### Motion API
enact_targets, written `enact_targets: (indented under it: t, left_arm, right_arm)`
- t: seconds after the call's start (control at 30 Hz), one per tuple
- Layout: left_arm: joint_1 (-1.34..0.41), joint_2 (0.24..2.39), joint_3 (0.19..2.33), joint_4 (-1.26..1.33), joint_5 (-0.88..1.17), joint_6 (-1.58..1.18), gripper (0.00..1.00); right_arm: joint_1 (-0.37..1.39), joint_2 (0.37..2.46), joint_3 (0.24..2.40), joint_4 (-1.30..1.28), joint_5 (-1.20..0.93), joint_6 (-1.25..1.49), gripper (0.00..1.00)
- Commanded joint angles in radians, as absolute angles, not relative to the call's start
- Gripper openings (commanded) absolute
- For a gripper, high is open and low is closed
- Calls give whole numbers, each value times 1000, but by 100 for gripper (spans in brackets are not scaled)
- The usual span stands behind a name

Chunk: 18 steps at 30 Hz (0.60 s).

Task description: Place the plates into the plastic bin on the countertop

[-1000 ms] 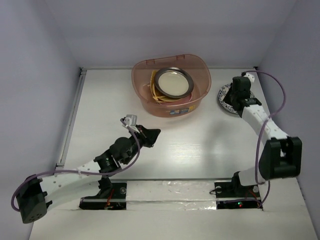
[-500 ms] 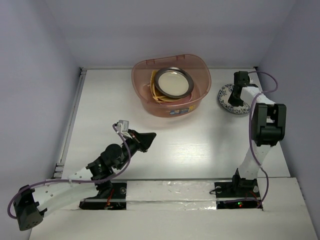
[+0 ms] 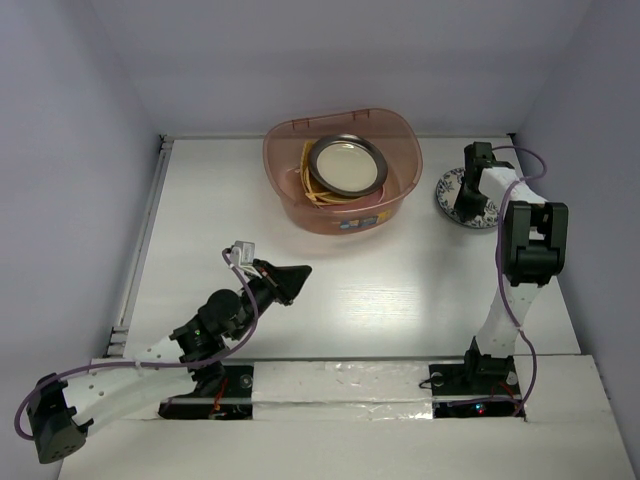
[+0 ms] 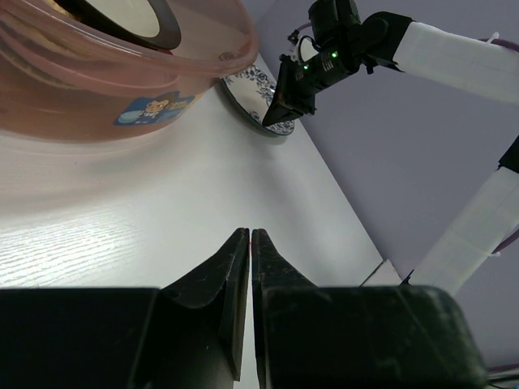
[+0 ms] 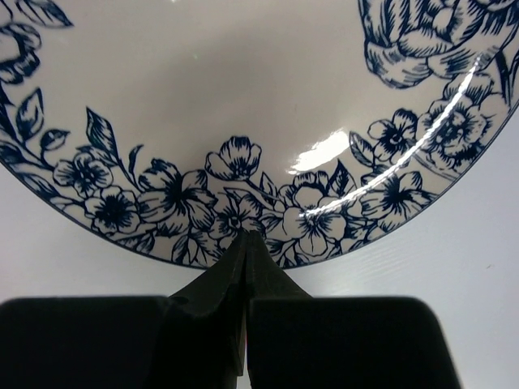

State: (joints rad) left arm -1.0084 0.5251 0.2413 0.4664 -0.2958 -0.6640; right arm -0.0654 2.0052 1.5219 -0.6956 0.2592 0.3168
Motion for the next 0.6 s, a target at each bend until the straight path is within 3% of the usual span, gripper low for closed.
enact_targets:
  t: [0.0, 0.57]
  left_arm:
    - [-1014, 529, 242, 499, -304, -672, 5]
    - [-1014, 566, 247, 505, -304, -680, 6]
  right_arm:
    - [-64, 1985, 1539, -785, 201, 267, 0]
    - [11, 1961, 1481, -845, 314, 278, 0]
